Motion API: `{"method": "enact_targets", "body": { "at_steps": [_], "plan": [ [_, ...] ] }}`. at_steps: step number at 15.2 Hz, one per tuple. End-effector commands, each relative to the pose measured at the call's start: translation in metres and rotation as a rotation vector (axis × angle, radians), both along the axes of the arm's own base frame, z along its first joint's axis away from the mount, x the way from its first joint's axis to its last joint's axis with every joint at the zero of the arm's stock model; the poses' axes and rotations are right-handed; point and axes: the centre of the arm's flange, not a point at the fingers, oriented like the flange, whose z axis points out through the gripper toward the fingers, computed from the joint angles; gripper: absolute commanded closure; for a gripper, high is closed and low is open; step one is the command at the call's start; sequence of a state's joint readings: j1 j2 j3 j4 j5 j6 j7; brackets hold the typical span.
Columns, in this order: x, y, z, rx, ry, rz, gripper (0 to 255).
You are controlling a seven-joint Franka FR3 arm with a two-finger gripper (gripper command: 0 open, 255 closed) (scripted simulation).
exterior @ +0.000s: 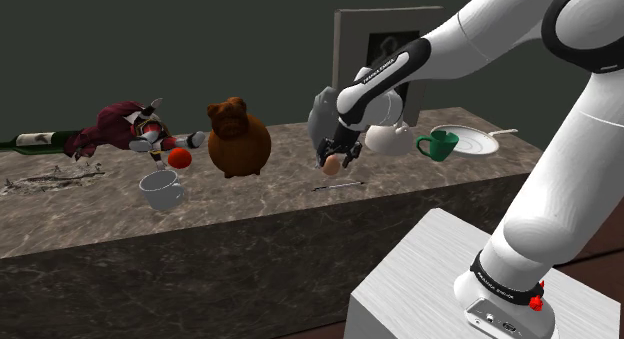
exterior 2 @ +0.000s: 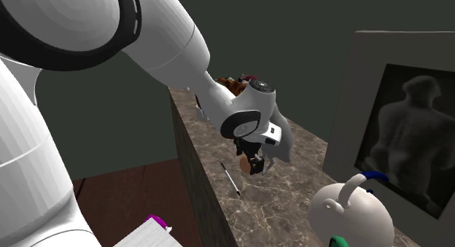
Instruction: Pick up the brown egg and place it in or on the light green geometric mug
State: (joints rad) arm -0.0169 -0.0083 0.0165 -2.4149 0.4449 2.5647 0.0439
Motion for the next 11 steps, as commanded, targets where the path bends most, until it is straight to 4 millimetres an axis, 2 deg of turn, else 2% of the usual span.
{"method": "enact_targets", "body": {
  "at_steps": [1,7,8,11],
  "plan": [
    [0.0009,0.0009,-0.0044,0.0,0.0,0.0,0],
    [0.0009,0.0009,-0.0044,0.0,0.0,0.0,0],
    [0.0009,0.0009,-0.0044,0.0,0.0,0.0,255],
    [0.0009,0.001,-0.0043,0.0,0.0,0.0,255]
  ]
}}
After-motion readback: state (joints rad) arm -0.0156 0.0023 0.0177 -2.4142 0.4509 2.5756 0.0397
